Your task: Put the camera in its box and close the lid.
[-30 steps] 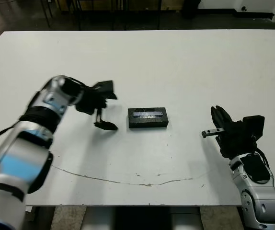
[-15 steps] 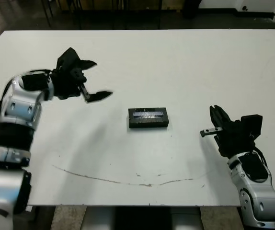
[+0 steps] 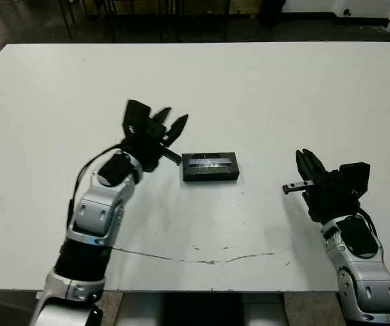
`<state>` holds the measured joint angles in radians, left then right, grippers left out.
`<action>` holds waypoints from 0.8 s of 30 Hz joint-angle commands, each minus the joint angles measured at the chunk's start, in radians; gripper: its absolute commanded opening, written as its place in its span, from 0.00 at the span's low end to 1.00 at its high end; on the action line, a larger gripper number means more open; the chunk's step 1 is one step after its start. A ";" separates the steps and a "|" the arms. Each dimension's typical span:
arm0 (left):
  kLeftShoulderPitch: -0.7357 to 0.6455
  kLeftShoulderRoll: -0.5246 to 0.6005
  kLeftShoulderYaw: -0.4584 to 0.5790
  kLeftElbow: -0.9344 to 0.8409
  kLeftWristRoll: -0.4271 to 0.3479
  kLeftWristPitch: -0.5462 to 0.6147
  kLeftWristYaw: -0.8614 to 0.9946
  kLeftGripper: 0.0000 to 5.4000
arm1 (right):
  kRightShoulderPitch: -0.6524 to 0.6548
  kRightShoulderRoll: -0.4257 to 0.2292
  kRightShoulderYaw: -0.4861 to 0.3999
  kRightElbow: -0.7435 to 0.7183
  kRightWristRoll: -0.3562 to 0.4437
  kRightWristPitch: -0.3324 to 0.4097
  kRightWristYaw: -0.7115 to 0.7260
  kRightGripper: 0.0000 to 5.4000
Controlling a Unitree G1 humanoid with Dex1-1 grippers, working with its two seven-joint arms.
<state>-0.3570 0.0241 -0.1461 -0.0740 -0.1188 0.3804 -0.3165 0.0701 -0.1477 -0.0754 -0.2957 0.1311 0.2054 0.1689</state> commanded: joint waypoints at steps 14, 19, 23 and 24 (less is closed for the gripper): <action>-0.011 -0.073 -0.149 0.077 0.151 0.206 0.145 0.00 | 0.010 0.005 0.007 0.001 -0.002 0.008 -0.017 0.00; -0.009 -0.089 -0.156 0.136 0.133 0.231 0.119 0.00 | 0.019 0.007 0.007 -0.013 0.001 0.021 -0.024 0.00; 0.012 -0.079 -0.190 0.142 0.146 0.239 0.096 0.00 | 0.025 0.009 0.004 -0.016 0.007 0.023 -0.023 0.00; 0.015 -0.072 -0.203 0.144 0.152 0.241 0.087 0.00 | 0.025 0.010 0.004 -0.013 0.007 0.020 -0.022 0.00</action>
<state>-0.3718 -0.0687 -0.3262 0.0384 0.0250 0.5878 -0.2087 0.0800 -0.1397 -0.0661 -0.3150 0.1344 0.2086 0.1522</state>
